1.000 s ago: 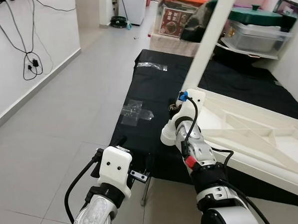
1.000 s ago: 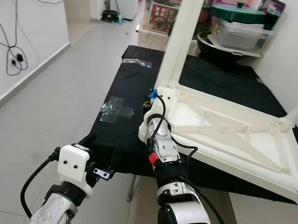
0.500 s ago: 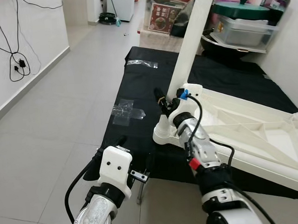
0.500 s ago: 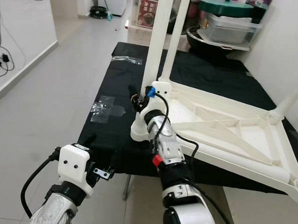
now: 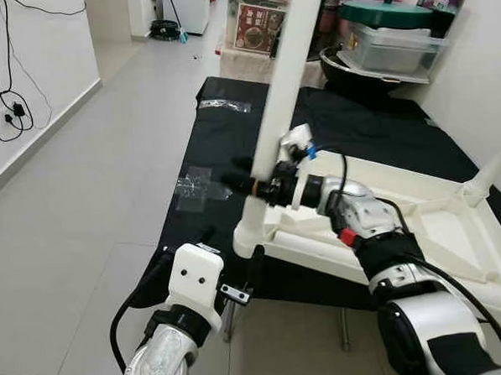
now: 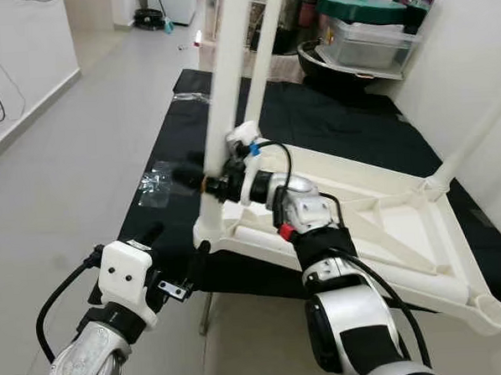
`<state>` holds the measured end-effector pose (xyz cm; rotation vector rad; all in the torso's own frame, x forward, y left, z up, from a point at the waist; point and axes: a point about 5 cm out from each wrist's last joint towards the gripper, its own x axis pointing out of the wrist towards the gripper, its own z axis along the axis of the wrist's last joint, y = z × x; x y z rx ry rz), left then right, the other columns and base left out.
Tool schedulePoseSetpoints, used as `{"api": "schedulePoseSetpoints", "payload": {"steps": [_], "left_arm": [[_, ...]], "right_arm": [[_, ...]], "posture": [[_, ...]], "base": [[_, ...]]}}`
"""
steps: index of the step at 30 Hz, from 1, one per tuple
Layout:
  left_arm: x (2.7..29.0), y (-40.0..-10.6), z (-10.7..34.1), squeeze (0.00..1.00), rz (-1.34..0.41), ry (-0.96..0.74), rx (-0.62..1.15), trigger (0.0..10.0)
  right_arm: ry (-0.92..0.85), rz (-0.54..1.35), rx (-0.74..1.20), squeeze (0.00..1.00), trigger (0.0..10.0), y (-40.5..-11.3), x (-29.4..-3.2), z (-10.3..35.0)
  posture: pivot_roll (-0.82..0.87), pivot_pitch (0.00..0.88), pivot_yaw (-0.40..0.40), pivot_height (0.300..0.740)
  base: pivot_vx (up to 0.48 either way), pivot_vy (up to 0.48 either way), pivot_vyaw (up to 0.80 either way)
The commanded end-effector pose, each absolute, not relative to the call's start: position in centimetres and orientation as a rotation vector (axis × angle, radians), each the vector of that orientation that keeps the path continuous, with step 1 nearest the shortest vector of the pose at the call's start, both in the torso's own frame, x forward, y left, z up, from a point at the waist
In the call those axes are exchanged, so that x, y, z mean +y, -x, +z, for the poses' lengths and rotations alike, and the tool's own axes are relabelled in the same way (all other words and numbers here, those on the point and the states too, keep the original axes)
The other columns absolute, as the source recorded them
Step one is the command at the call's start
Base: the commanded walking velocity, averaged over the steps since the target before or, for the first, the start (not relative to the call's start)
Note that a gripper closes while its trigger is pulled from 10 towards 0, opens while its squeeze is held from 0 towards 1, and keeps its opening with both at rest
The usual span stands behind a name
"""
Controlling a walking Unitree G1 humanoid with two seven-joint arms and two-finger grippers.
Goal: Building children table
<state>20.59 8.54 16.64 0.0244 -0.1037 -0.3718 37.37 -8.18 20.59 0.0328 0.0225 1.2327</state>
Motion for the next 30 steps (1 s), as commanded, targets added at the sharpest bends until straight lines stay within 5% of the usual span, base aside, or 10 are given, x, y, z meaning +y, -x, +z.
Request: {"api": "schedulePoseSetpoints", "payload": {"steps": [1,10,13,15,17,21,28,29,30], "left_arm": [[8.5,-20.5,16.6,0.0,-0.368,-0.035,-0.103,10.0],[8.6,-20.5,16.6,0.0,-0.364,-0.034,-0.104,10.0],[8.5,-20.5,16.6,0.0,-0.368,-0.032,-0.103,10.0],[8.5,-20.5,16.6,0.0,-0.368,-0.032,-0.103,10.0],[8.3,-20.5,16.5,0.0,-0.374,-0.03,-0.103,10.0],[8.3,-20.5,16.5,0.0,-0.375,-0.032,-0.103,10.0],[8.4,-20.5,16.5,0.0,-0.373,-0.035,-0.104,10.0],[8.4,-20.5,16.4,0.0,-0.371,-0.036,-0.103,10.0],[8.4,-20.6,16.4,0.0,-0.37,-0.037,-0.102,10.0]], "right_arm": [[0.051,1.247,0.075,0.0,0.0,-37.4,-6.9,19.6],[0.048,0.861,0.0,0.0,0.0,-39.5,-7.5,20.5],[0.001,0.582,-0.007,0.0,0.0,-40.3,-8.9,20.4],[0.001,0.582,-0.007,0.0,0.0,-40.3,-8.9,20.4],[-0.12,0.175,0.019,0.0,0.0,-40.8,-10.8,19.7],[-0.268,-0.126,0.059,0.0,0.0,-40.2,-11.6,18.6],[-0.365,-0.225,0.08,0.0,0.0,-39.4,-9.6,18.1],[-0.389,-0.176,0.064,0.0,4.6,-39.3,-8.5,18.3],[-0.403,-0.139,0.051,0.0,4.6,-39.2,-7.8,18.4]], "posture": [[0.13,0.033,-0.187,0.74],[0.12,0.034,-0.185,0.74],[0.11,0.03,-0.177,0.74],[0.11,0.03,-0.177,0.74],[0.11,0.023,-0.176,0.74],[0.12,0.018,-0.178,0.74],[0.12,0.008,-0.18,0.74],[0.12,0.007,-0.179,0.74],[0.12,0.007,-0.179,0.74]], "base": [[0.0,0.0,0.0],[0.0,0.0,0.0],[0.0,0.0,0.0],[0.0,0.0,0.0],[0.0,0.0,0.0],[0.0,0.0,0.0],[0.0,0.0,0.0],[0.0,0.0,0.0],[0.0,0.0,0.0]]}}
